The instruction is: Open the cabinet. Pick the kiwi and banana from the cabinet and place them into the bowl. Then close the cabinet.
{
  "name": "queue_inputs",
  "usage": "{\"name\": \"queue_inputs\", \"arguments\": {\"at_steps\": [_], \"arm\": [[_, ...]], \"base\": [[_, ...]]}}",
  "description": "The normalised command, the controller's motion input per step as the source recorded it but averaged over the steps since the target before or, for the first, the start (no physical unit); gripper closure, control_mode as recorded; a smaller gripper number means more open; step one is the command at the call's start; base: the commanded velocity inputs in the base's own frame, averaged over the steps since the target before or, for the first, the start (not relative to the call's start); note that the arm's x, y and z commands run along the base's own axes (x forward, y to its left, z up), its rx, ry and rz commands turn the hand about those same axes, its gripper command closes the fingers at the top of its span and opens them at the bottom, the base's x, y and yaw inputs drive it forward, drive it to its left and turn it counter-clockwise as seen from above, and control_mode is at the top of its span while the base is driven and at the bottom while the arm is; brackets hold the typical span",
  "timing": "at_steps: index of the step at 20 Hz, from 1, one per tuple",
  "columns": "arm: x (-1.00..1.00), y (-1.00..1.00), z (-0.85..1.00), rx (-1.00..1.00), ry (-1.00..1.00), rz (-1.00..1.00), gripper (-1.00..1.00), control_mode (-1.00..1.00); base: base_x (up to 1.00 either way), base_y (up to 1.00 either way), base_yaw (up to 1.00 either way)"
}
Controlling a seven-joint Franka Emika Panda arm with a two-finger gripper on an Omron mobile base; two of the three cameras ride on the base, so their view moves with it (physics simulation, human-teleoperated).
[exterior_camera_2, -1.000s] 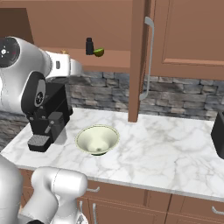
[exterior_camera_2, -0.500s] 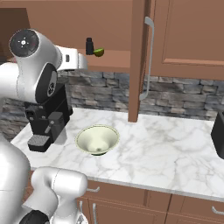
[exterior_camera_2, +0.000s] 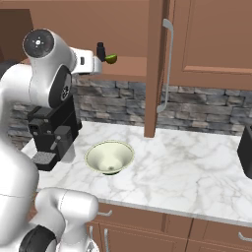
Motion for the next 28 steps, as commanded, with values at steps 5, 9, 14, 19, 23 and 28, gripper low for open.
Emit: {"name": "queue_inputs", "arguments": {"at_steps": [5, 9, 14, 19, 23, 28], "arm": [[0.41, -0.05, -0.01, 0.0, 0.0, 0.0, -1.0, -1.0], [0.47, -0.13, -0.04, 0.0, 0.0, 0.0, -1.0, -1.0], [0.47, -0.13, -0.14, 0.0, 0.0, 0.0, -1.0, -1.0], [0.42, -0.03, -0.18, 0.0, 0.0, 0.0, -1.0, -1.0], [0.4, 0.0, -0.03, 0.0, 0.0, 0.0, -1.0, -1.0], [0.38, 0.0, 0.0, 0.0, 0.0, 0.01, -1.0, -1.0]], "base": [[0.0, 0.0, 0.0], [0.0, 0.0, 0.0], [0.0, 0.0, 0.0], [0.0, 0.0, 0.0], [0.0, 0.0, 0.0], [0.0, 0.0, 0.0]]}}
